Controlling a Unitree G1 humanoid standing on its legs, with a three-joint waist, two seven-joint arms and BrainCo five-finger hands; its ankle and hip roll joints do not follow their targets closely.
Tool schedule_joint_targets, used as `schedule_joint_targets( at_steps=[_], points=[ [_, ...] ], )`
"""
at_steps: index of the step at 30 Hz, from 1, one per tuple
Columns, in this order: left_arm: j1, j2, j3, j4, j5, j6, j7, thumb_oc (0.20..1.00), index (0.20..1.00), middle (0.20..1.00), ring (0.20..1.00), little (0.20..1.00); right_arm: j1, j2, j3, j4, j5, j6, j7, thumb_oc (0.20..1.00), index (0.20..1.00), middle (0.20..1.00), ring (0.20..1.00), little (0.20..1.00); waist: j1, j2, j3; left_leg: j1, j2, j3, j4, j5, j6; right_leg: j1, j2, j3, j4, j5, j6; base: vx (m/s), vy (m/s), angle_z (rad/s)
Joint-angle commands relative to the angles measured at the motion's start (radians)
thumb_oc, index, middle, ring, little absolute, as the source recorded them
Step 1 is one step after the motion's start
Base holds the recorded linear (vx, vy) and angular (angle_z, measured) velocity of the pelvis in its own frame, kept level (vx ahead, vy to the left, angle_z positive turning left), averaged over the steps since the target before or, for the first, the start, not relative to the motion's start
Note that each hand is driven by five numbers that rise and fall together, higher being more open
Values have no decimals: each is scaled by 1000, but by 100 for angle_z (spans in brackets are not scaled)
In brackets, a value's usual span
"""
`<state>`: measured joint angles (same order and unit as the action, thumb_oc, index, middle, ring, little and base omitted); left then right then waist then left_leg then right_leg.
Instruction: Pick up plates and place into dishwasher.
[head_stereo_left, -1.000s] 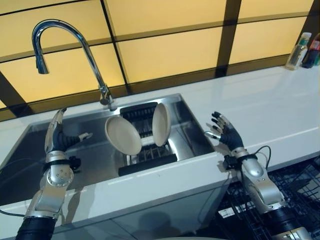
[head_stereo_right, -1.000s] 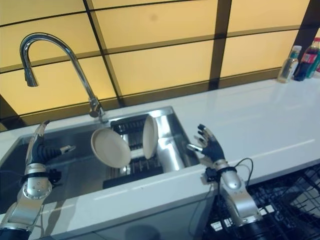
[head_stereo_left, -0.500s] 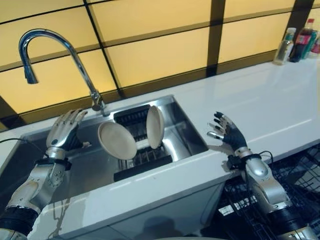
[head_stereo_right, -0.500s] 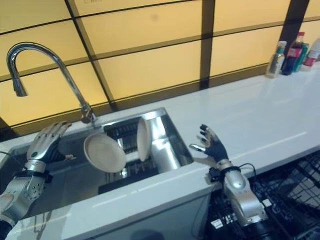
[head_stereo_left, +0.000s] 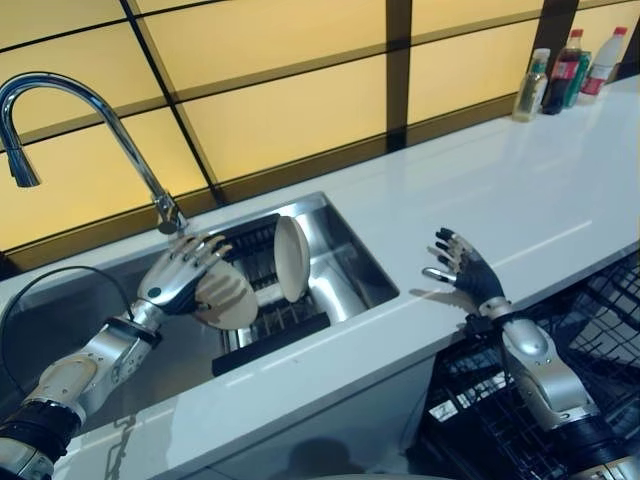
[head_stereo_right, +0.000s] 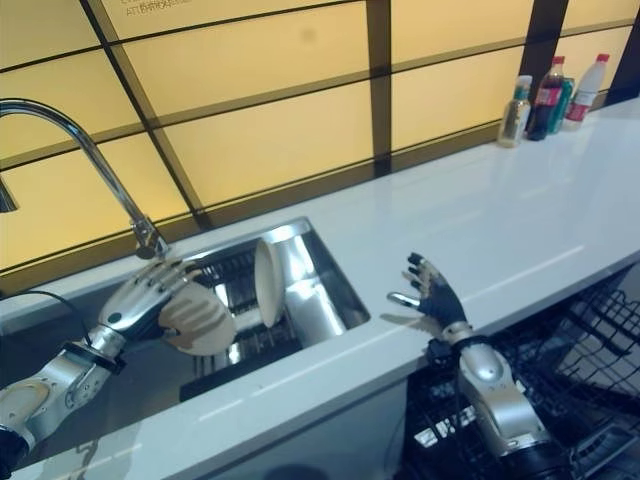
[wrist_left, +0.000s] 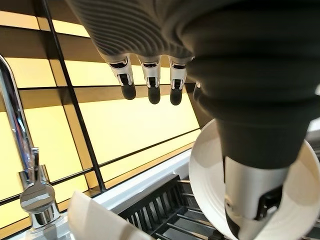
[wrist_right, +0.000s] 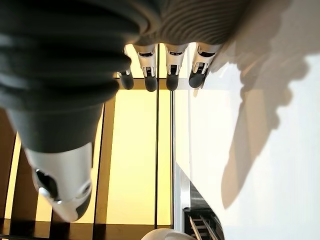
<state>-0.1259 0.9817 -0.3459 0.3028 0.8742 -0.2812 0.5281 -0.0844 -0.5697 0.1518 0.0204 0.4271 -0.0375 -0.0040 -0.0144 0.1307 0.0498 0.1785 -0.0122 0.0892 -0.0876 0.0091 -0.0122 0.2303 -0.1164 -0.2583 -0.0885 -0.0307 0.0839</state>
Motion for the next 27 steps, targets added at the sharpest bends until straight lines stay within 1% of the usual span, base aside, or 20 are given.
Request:
schedule_joint_targets(
  at_steps=[1,5,7,10,13,20,23,27],
  points=[
    [-83,70,10,44,29,5,-4,1000,1000,1000,1000,1000,-23,-34,2,-4,38,-56,1,1000,1000,1000,1000,1000,0,-34,-23,-44,-4,68,51,-87,-5,-119,-24,21,86,-30,24,24,25,-4],
    [-73,69,-3,68,41,5,-19,1000,1000,1000,1000,1000,-24,-41,6,-1,49,-58,0,1000,1000,1000,1000,1000,1,-38,-21,-46,-6,69,53,-88,-2,-121,-25,22,84,-27,27,11,15,-3],
    [-66,67,-3,74,21,15,-16,1000,1000,1000,1000,1000,-25,-42,13,4,49,-64,1,1000,1000,1000,1000,1000,4,-39,-21,-46,-7,68,52,-87,-1,-121,-27,21,84,-27,28,0,0,0],
    [-60,58,19,87,-6,9,-6,1000,1000,1000,1000,1000,-21,-41,13,6,49,-66,8,1000,1000,1000,1000,1000,10,-42,-24,-47,-7,64,52,-87,-1,-121,-27,19,83,-28,28,0,0,0],
    [-54,54,33,84,23,1,-2,1000,1000,1000,1000,1000,-19,-33,14,8,42,-69,13,1000,1000,1000,1000,1000,18,-44,-25,-49,-6,61,53,-87,0,-120,-28,14,84,-28,28,0,0,0],
    [-63,72,40,91,47,10,5,1000,1000,1000,1000,1000,-47,-40,35,1,38,-77,19,1000,1000,1000,1000,1000,31,-44,-31,-53,-4,51,55,-85,-1,-121,-29,3,89,-31,27,0,0,0],
    [-68,91,38,90,43,5,4,1000,1000,1000,1000,1000,-83,-53,46,-14,46,-78,10,1000,1000,1000,1000,1000,39,-44,-32,-55,-3,46,58,-87,-2,-121,-30,-3,90,-32,26,0,0,0],
    [-85,107,33,98,32,-9,15,1000,1000,1000,1000,1000,-137,-43,74,-4,36,-84,-6,1000,1000,1000,1000,1000,53,-44,-35,-57,-4,38,61,-88,-2,-120,-30,-9,91,-34,24,0,0,0]
  ],
)
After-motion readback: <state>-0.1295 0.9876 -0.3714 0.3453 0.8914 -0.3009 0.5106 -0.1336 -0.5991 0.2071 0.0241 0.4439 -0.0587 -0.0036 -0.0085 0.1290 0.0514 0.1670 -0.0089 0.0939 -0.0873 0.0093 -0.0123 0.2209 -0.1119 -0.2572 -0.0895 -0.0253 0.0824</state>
